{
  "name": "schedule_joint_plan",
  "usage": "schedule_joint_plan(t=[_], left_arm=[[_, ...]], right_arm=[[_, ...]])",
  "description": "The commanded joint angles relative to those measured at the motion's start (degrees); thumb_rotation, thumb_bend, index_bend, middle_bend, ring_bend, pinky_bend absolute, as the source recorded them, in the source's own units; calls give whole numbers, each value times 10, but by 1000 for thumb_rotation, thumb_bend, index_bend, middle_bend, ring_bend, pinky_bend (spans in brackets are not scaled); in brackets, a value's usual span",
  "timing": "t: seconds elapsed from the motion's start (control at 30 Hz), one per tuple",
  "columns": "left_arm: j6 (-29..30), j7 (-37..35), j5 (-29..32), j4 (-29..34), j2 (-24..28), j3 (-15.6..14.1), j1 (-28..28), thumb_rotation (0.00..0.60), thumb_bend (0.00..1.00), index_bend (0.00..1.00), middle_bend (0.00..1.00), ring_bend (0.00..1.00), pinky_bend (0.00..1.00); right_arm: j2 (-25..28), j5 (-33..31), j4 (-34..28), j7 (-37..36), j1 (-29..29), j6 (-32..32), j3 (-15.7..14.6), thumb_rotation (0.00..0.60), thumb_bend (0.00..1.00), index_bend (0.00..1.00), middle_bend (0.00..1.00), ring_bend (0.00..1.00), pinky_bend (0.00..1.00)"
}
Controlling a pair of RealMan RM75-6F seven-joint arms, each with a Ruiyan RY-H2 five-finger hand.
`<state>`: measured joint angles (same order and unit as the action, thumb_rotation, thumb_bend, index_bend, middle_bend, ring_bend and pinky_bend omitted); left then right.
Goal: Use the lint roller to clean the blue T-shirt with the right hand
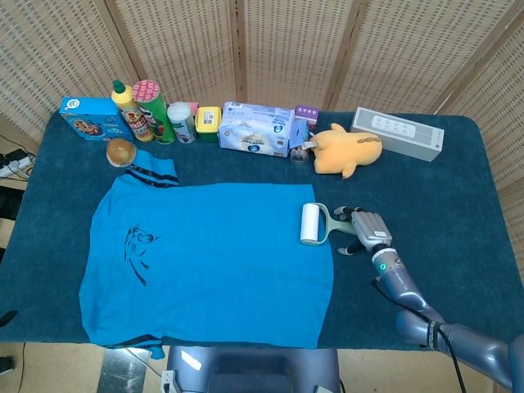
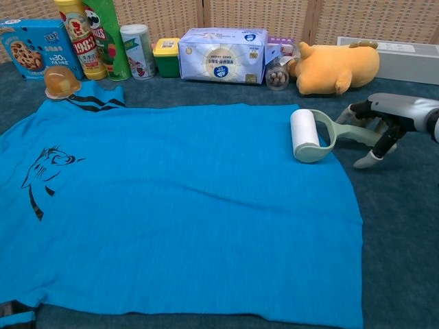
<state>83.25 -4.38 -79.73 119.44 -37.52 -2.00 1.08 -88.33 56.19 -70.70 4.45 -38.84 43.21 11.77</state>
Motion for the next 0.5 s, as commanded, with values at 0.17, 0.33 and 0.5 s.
schedule_joint_plan(t=[0.17, 0.33, 0.5], left_arm=[[0, -2, 3, 0, 1, 2, 0, 600, 82, 0, 0, 0, 5], [0, -1, 3, 0, 1, 2, 1, 600, 81, 0, 0, 0, 5], [2, -1, 1, 0, 1, 1, 2, 600, 82, 0, 0, 0, 5]], right_arm=[[-23, -6, 24, 12, -5, 13, 2, 600, 310, 394, 528, 385, 554], [-32, -4, 33, 12, -5, 16, 2, 600, 452, 446, 623, 454, 644], [-33, -1, 34, 17, -6, 16, -1, 600, 798, 465, 637, 476, 666]])
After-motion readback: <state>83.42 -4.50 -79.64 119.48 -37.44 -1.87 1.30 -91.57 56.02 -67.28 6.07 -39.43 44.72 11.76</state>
